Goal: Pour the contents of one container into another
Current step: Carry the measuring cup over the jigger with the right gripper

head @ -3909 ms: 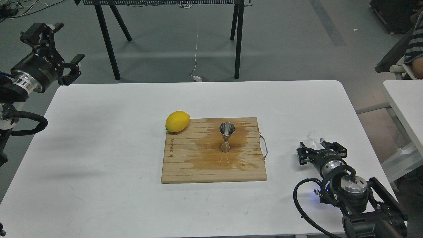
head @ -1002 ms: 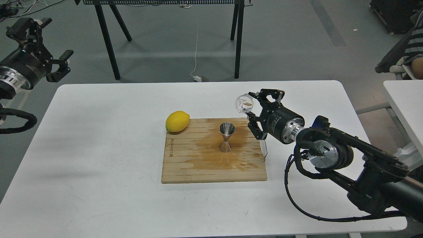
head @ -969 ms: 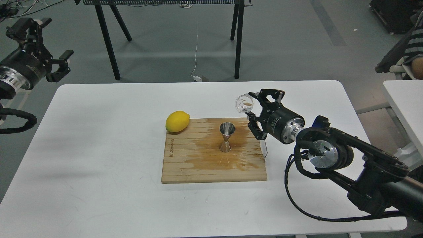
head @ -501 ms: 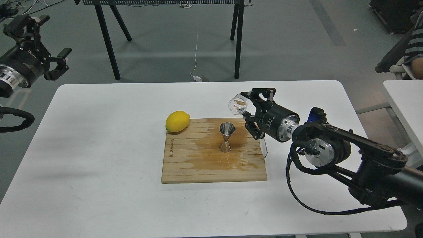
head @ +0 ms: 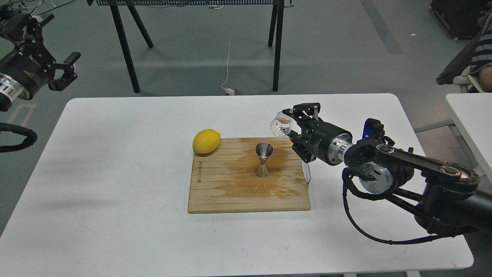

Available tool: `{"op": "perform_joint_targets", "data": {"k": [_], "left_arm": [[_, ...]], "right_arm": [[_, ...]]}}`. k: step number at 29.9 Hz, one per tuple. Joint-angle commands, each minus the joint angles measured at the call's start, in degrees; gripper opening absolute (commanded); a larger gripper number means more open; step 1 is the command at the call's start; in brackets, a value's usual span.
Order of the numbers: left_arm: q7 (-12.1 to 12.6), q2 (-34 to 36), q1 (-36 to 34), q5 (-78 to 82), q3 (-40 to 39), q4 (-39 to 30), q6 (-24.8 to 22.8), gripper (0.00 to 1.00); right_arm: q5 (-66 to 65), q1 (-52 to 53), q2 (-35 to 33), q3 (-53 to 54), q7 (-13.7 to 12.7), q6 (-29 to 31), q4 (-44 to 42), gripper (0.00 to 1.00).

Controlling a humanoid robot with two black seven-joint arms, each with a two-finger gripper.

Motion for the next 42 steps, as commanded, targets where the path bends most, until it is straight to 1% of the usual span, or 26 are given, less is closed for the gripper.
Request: {"op": "perform_joint_targets", "data": {"k": [1, 6, 12, 22, 28, 38, 42], "left_arm": [[0.00, 0.30, 0.00, 0.00, -0.08, 0.01, 0.00, 0.99], [0.00, 0.39, 0.00, 0.00, -0.17, -0.17, 0.00, 0.99], [0.00, 0.74, 0.00, -0.09, -0.26, -0.43, 0.00, 0.99], [0.00, 1.18, 0.00, -0.09, -0.26, -0.43, 0.00, 0.99], [0.00, 1.18, 0.00, -0.09, -0.35, -0.43, 0.00, 0.99], [-0.08, 1.53, 0.00, -0.18, -0.35, -0.43, 0.00, 0.99], [-0.08, 1.62, 0.00, -0.18, -0.35, -0.43, 0.00, 0.99]], "right_arm": [[-0.22, 0.79, 0.07, -0.34, -0.16, 0.08, -0.08, 0.18], [-0.92, 1.76, -0.02, -0.61, -0.24, 0.17, -0.26, 0.19], [-3.65, 4.75, 0.06, -5.79, -0.33, 0.17, -1.14, 0.19], [-5.31, 5.89, 0.68, -6.67, -0.33, 0.44, -2.63, 0.20], [-6.99, 7.56, 0.86, -9.83, -0.33, 1.40, -2.99, 0.20], [-8.65, 8.79, 2.26, -10.27, -0.33, 1.40, -4.39, 0.20], [-9.54, 10.37, 3.31, -13.17, -0.33, 1.40, -5.09, 0.20]]}}
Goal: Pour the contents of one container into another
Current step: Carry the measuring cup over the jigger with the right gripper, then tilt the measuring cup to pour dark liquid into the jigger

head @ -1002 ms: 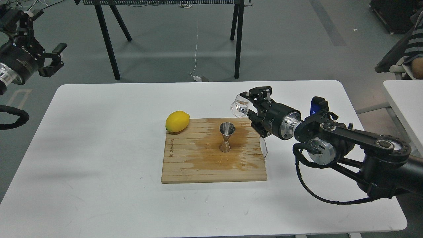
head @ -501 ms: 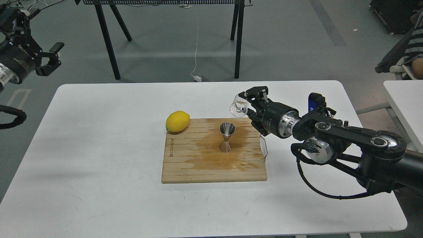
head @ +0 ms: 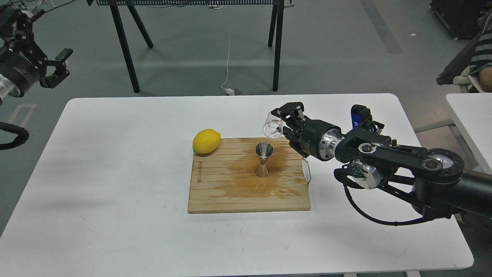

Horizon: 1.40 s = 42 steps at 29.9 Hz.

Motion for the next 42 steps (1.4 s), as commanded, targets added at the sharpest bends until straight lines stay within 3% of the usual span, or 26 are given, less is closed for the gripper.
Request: {"op": "perform_joint_targets", "data": {"k": [1, 42], "left_arm": [[-0.01, 0.10, 0.00, -0.04, 0.00, 0.01, 0.00, 0.99], [-0.01, 0.80, 0.00, -0.04, -0.26, 0.01, 0.00, 0.99]], "right_arm": [[-0.60, 1.39, 1.46, -2.52, 0.00, -0.01, -0.85, 0.20], [-9.83, 3.06, 3.48, -6.48, 2.11, -0.18, -4.02, 0.20]]}}
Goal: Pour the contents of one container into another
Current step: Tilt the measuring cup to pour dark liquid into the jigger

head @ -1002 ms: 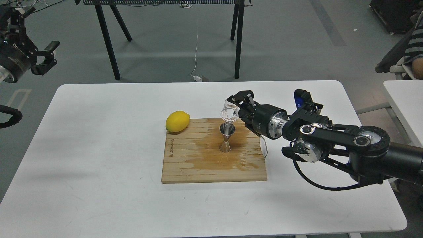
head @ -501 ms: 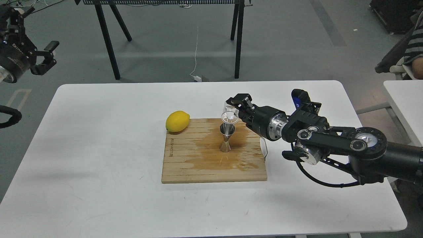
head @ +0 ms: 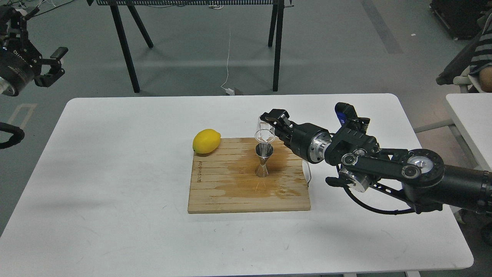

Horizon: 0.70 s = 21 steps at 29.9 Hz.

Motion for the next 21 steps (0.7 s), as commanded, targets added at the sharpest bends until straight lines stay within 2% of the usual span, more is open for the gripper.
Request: {"op": "perform_joint_targets", "data": {"k": [1, 21], "left_arm": [[0.00, 0.01, -0.01, 0.00, -0.02, 0.00, 0.00, 0.99], [0.00, 0.01, -0.01, 0.00, -0.02, 0.00, 0.00, 0.99]], "right_arm": [[-0.54, 0.02, 0.06, -0.28, 0.80, 0.00, -0.06, 0.20], [-4.93, 0.45, -0.20, -2.13, 3.61, -0.35, -0.24, 0.21]]}}
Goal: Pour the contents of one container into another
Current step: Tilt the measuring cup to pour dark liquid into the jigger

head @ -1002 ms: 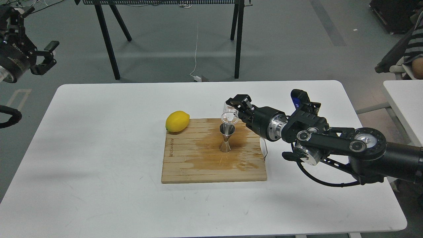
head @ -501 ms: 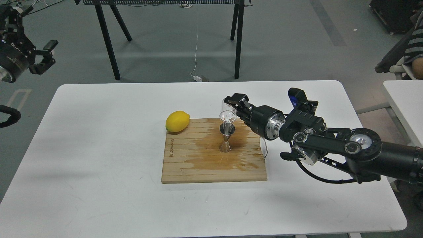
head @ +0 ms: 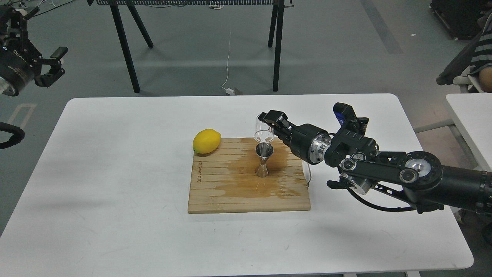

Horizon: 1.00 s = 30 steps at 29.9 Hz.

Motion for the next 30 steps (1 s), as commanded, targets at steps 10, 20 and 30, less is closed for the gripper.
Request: {"op": "perform_joint_targets", "data": {"k": [10, 20, 30], "left_arm": [[0.00, 0.06, 0.00, 0.00, -0.06, 0.00, 0.00, 0.99], [0.00, 0.06, 0.00, 0.00, -0.06, 0.00, 0.00, 0.99], [0.00, 0.50, 0.00, 0.00, -0.06, 0.00, 0.00, 0.99]], "right_arm": [[-3.41, -0.07, -0.53, -1.14, 2.04, -0.09, 0.10, 0.21], [-5.08, -0.16, -0.62, -1.41, 3.54, -0.09, 0.19, 0.21], [-5.87, -0.16, -1.76, -1.41, 4.33, -0.09, 0.37, 0.22]]}}
